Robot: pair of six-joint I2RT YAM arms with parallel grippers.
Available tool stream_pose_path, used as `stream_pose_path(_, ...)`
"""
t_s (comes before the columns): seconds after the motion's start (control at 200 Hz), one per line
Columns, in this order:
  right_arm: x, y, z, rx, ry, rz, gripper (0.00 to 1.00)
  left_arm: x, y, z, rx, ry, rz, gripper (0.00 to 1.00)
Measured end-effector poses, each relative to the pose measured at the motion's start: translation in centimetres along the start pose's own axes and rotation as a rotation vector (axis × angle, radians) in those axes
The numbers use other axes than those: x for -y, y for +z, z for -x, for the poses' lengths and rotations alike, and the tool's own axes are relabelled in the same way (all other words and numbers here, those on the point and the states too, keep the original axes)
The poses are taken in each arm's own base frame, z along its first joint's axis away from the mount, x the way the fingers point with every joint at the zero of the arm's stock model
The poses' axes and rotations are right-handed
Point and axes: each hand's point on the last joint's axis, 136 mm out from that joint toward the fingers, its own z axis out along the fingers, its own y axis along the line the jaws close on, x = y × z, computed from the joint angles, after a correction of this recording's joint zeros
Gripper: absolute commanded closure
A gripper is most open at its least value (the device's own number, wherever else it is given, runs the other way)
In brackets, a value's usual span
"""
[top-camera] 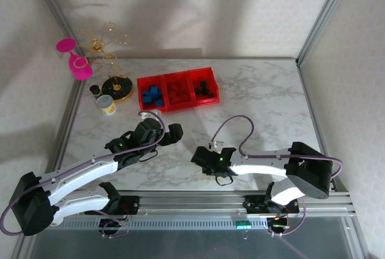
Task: Sort the legos into containers by color
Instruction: Pick up the lego from the bottom-center of the table, then place the lego in the container.
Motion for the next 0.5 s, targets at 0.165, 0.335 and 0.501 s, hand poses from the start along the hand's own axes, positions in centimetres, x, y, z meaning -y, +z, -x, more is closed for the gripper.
stream_pose_path(0.165,-1.5,-1.9,3.2,0.078,-0.003,0.045,0.60,0.0,0.0,0.2,0.008,0.004,0.003,0.00)
stream_pose_path(0.335,-1.7,-3.5,9.2,0.205,0.013,0.063,0.61,0.6,-0.4,1.6,0.043,0.009,-0.003,0.00)
stream_pose_path(0.501,-1.0,-4.3,15.9,0.332,0.023,0.061,0.62,0.3,-0.5,3.8,0.088,-0.007,0.012,0.00)
